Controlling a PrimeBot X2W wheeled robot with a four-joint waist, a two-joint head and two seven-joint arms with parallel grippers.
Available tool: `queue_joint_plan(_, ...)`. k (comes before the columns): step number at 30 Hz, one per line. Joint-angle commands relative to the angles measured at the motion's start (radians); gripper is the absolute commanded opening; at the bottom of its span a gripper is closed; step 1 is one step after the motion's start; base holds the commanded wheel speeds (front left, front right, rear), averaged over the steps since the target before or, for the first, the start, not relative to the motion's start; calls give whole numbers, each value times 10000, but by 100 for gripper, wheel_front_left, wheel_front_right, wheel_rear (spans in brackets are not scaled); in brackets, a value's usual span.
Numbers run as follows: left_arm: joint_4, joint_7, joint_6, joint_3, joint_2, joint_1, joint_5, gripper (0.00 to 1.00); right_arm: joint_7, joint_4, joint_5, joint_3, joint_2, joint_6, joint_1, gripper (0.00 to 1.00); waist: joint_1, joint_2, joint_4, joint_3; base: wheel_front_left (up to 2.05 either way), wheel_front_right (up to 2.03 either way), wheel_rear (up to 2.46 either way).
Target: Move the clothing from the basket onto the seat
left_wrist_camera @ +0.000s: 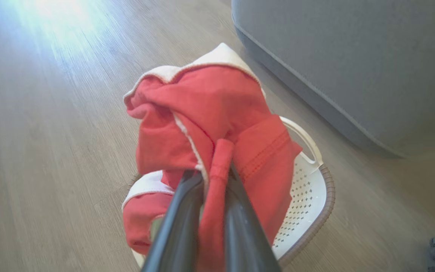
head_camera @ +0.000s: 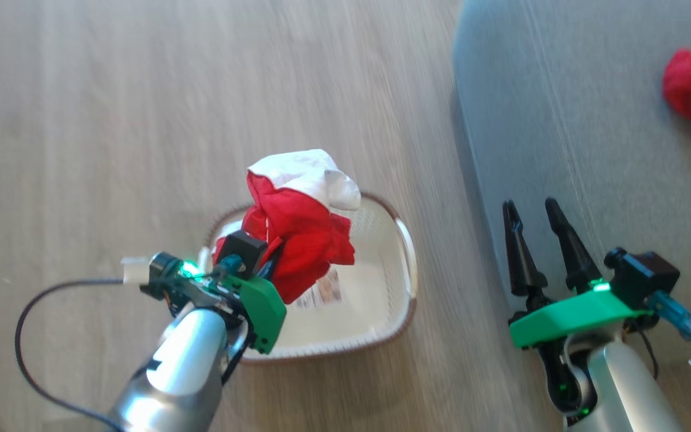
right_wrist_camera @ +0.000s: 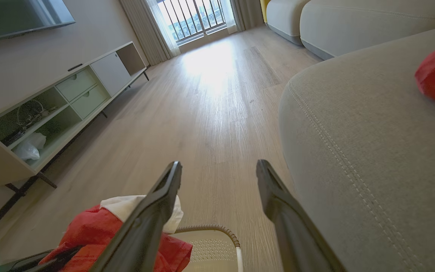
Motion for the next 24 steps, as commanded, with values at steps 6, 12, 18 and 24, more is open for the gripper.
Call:
queue_joint_plan(6,-3484,-136,362,1040,194,1091,-261,0,-92,-111,115,176,-28,-2,425,100,1,-1,1019,-1976,0,0,0)
queue_joint_plan(12,-7018,-136,489,1872,214,2399,-110,0,-92,-82,111,145,-28,-2,953,100,1,-1,1269,-2786,0,0,0)
queue_joint_plan(18,-10007,-137,465,2420,146,2998,-87,0,-92,-287,131,87,-28,-2,1241,100,1,-1,1384,-3095,0,0,0)
queue_joint_plan(24,-11964,-137,689,2497,128,3114,-401,0,-92,-450,180,-100,-28,-2,1499,100,1,-1,1483,-3280,0,0,0)
